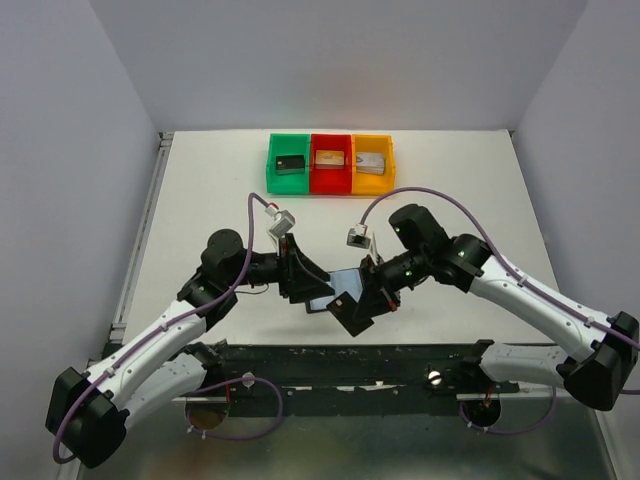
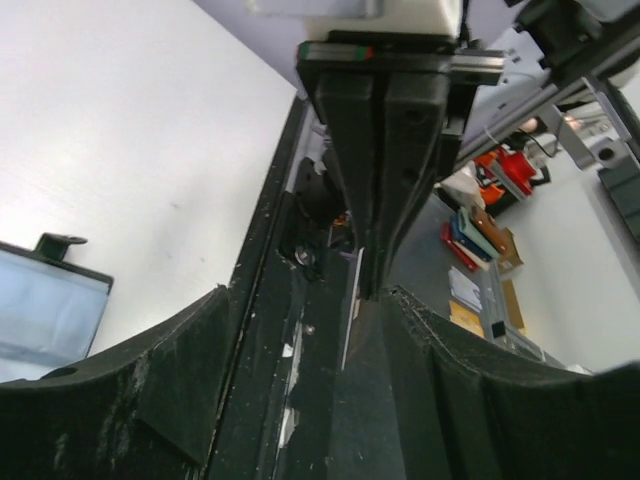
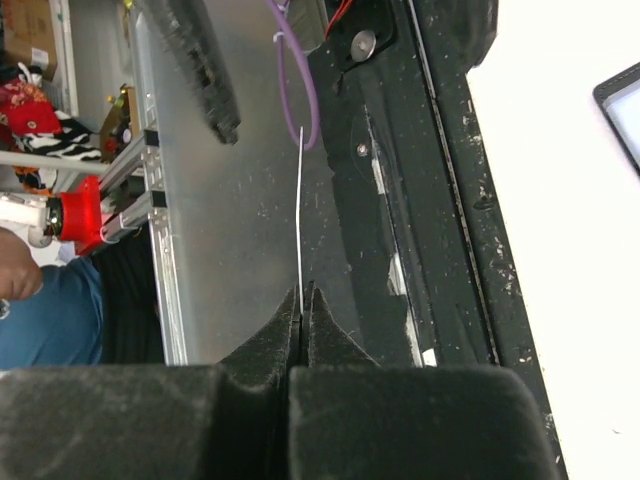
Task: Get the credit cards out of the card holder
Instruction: Place the credit card at the center of the board.
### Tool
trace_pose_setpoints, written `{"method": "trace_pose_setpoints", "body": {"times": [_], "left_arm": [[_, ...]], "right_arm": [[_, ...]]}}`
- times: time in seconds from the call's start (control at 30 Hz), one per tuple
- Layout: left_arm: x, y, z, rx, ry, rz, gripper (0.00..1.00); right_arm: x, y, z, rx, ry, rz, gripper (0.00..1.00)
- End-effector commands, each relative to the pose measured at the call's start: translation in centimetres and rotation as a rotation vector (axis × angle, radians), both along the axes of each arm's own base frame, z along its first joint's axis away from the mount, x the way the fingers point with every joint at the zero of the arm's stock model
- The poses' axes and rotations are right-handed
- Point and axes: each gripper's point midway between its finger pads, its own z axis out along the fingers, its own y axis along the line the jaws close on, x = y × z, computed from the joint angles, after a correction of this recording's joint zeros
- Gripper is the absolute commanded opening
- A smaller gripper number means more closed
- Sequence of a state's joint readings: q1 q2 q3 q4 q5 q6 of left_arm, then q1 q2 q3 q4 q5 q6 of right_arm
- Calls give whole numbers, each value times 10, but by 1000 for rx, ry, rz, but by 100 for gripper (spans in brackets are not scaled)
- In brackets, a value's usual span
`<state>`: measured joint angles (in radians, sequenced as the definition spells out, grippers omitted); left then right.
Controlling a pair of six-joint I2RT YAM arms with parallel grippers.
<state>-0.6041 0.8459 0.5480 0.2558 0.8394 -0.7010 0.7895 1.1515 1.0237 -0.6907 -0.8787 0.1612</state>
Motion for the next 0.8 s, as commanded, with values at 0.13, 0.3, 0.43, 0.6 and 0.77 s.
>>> {"method": "trace_pose_setpoints", "body": {"times": [0.13,0.3,0.43,0.6,0.77], "left_arm": [[-31,-7,13,-51,-28,-202,67],[-38,-12,4,-3,-19,-240,61],[-41,-12,1,6,-12,-249,57],[-45,-14,0,0,-9,-264,45],[-46,-15,-2,-2,-8,-275,18]], "right_arm": [[-9,8,7,-19,12,70,0],[-8,11,13,-20,2,85,0],[-8,12,15,-23,-2,93,0],[-8,11,13,-30,-3,94,0],[-9,10,13,-29,-7,97,0]]}}
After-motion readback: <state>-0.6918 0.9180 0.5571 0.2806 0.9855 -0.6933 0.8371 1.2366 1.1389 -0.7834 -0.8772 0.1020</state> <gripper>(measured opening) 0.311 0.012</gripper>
